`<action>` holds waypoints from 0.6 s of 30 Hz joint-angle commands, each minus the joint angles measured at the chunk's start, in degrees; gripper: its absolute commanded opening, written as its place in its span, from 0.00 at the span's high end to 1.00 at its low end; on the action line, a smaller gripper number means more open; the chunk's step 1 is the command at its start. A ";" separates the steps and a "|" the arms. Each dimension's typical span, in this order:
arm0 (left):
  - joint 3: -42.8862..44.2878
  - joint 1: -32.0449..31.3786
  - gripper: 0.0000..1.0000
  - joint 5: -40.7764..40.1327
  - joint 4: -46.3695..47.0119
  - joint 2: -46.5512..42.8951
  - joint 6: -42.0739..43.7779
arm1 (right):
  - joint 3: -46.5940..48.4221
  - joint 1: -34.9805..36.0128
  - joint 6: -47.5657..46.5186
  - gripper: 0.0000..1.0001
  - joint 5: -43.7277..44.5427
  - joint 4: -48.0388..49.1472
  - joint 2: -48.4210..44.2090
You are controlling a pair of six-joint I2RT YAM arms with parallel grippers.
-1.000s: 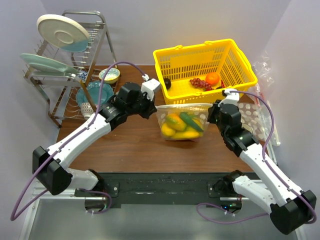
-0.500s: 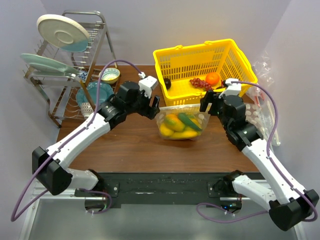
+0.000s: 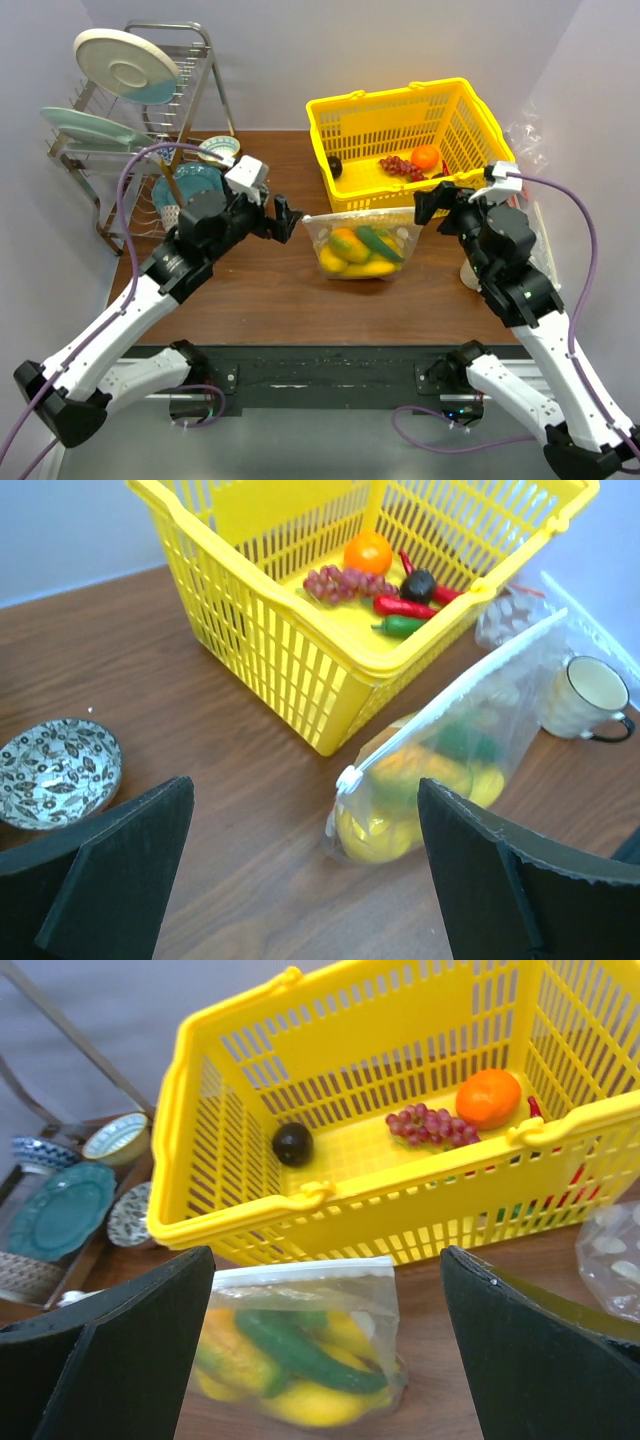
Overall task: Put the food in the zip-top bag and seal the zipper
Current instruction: Reset both arms
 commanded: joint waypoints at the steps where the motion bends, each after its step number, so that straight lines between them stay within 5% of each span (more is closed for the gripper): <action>1: -8.34 0.43 0.02 -4.21 9.13 -5.08 -1.64 | 1.16 -0.19 1.48 0.01 -4.50 -0.27 -3.53; 18: -16.26 0.34 0.03 5.88 9.50 -14.14 4.95 | -18.87 -0.18 -1.51 0.01 -7.67 3.06 -17.07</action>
